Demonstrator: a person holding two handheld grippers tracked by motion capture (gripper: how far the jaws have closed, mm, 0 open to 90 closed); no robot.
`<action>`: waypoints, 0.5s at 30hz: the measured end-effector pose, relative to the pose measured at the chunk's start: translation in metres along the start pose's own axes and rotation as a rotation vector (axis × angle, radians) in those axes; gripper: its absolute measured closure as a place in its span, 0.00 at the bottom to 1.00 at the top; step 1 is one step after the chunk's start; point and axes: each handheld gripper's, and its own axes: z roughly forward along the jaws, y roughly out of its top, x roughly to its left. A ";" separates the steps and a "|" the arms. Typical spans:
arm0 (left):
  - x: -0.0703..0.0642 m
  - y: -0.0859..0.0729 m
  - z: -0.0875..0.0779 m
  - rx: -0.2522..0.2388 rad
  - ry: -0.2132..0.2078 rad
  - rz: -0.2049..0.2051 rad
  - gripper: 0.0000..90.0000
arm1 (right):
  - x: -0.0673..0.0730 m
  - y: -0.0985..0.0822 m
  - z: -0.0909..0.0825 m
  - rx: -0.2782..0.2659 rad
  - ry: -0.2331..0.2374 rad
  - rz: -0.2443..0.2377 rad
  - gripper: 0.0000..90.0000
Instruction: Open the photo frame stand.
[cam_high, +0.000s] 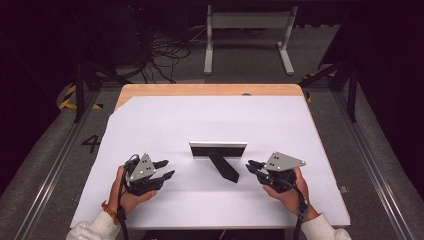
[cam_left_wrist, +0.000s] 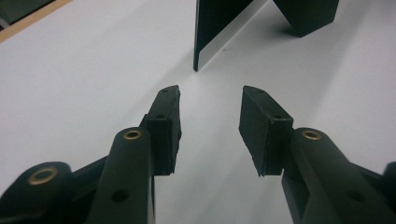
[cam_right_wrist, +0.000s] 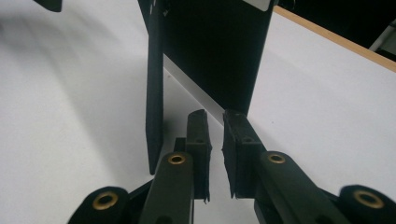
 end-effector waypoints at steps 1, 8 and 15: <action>0.000 -0.001 0.000 -0.002 0.004 -0.002 0.65 | -0.001 0.000 0.000 -0.002 -0.004 -0.001 0.89; 0.000 0.005 0.011 -0.013 0.004 -0.010 0.62 | -0.005 0.003 -0.002 -0.007 -0.066 -0.001 0.81; 0.003 0.015 0.017 -0.064 -0.006 -0.019 0.59 | -0.006 0.005 -0.002 -0.030 -0.093 0.022 0.73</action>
